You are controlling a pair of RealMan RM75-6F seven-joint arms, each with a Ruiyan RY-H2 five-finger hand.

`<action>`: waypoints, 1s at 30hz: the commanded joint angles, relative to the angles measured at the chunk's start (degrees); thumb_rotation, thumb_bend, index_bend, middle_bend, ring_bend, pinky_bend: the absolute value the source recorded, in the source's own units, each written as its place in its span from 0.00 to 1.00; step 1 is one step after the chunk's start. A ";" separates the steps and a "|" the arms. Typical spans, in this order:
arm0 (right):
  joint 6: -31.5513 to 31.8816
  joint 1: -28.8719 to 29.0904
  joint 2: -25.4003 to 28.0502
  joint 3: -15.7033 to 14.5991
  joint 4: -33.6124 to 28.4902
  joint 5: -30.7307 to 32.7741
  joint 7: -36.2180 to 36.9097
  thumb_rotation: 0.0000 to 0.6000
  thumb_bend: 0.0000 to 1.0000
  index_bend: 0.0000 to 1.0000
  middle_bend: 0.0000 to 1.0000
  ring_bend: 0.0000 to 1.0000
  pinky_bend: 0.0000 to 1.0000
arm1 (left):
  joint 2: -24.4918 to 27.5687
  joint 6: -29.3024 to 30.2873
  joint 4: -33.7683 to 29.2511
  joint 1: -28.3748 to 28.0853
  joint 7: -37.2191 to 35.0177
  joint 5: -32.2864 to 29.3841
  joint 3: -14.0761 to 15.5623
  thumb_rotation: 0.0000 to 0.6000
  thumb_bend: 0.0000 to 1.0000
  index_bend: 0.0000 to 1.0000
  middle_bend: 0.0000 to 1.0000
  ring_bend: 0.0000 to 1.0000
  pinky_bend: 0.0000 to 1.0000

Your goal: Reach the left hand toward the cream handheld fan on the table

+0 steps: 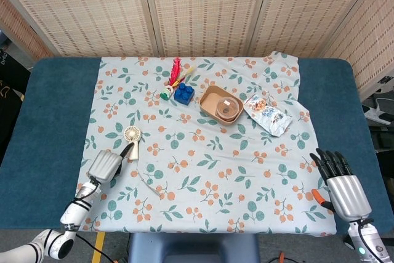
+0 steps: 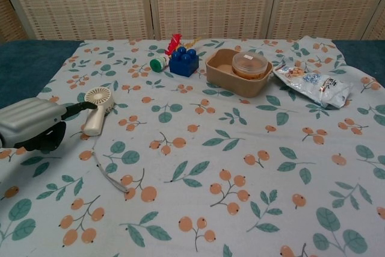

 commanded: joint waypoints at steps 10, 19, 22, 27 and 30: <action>-0.09 0.03 0.09 -0.05 -0.06 0.14 -0.09 1.00 0.18 0.00 0.00 0.00 0.00 | -0.10 0.55 0.40 -0.48 -0.32 -0.61 0.47 1.00 0.94 0.00 0.96 0.88 1.00; 0.11 -0.04 0.11 -0.12 -0.15 0.00 -0.19 1.00 0.18 0.00 0.00 0.00 0.00 | -0.12 -0.10 1.09 -0.67 -0.38 -1.33 1.13 1.00 0.94 0.00 0.96 0.88 1.00; 0.28 -0.09 0.09 -0.10 -0.13 -0.06 -0.23 1.00 0.18 0.00 0.00 0.00 0.00 | -0.12 -0.13 1.19 -0.74 -0.60 -1.47 1.23 1.00 0.94 0.00 0.96 0.88 1.00; 0.29 -0.11 0.03 -0.13 -0.13 -0.08 -0.33 1.00 0.18 0.00 0.00 0.00 0.00 | -0.19 -0.01 1.10 -0.83 -0.40 -1.31 1.65 1.00 0.94 0.00 0.96 0.88 1.00; 0.35 -0.13 0.07 -0.17 -0.18 -0.14 -0.29 1.00 0.18 0.00 0.00 0.00 0.00 | -0.22 -0.77 1.28 -0.96 0.02 -1.81 1.81 1.00 0.94 0.00 0.96 0.88 1.00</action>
